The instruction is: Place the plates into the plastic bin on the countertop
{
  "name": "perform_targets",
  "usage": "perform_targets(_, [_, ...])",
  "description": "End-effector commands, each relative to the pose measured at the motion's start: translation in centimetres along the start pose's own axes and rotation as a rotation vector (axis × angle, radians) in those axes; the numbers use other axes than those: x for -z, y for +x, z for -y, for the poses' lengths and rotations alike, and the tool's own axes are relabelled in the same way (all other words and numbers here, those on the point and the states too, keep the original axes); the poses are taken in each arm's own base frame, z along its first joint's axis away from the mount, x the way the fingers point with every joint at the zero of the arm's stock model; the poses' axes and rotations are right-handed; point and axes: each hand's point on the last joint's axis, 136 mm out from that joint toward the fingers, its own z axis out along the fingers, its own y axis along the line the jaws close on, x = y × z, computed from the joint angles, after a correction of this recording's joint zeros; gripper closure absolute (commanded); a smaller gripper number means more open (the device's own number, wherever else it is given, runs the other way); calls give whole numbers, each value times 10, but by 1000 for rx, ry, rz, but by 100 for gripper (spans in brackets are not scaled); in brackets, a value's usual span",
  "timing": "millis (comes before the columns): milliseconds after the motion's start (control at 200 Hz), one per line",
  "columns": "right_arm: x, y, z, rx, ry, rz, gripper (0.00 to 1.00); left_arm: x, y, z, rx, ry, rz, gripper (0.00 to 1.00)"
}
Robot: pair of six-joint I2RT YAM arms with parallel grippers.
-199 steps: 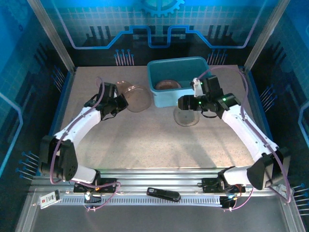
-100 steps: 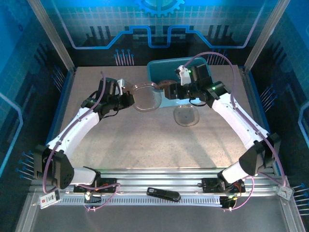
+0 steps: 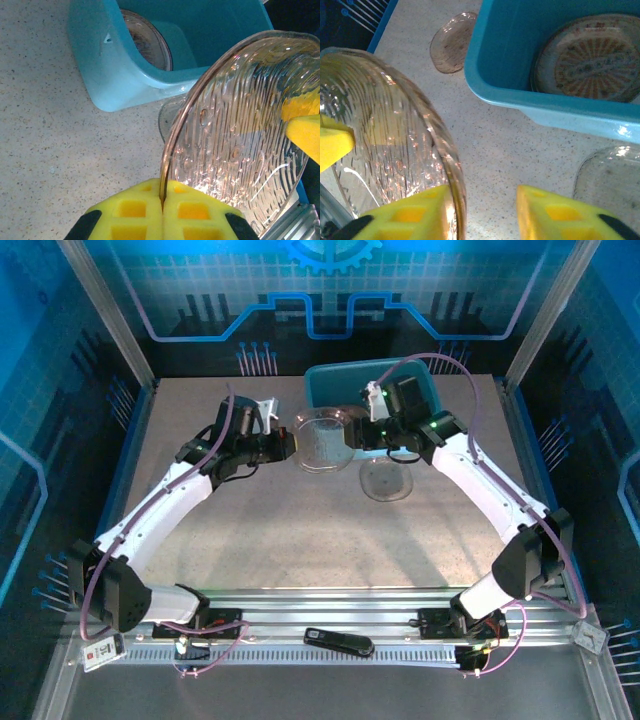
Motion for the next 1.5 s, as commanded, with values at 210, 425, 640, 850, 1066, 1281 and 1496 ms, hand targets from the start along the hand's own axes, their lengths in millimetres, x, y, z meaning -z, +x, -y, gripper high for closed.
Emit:
perform_targets(210, [-5,4,4,12,28,8,85,-1,-6,12,-51,11,-8,100])
perform_targets(425, [-5,5,5,12,30,7,92,-3,-6,13,-52,10,-12,96])
perform_targets(640, [3,-1,6,-15,0,41,96,-3,-8,15,-43,14,-6,79])
perform_targets(850, [12,-4,16,-22,26,57,97,-3,-17,18,-47,23,23,41])
perform_targets(1066, [35,-10,37,-60,70,114,97,-6,-37,17,-40,15,42,27])
perform_targets(1281, [67,-29,71,-86,125,175,98,-26,-45,2,45,-29,9,24])
perform_targets(1496, [86,-45,100,-127,141,220,98,-65,-53,-21,93,-143,-50,24])
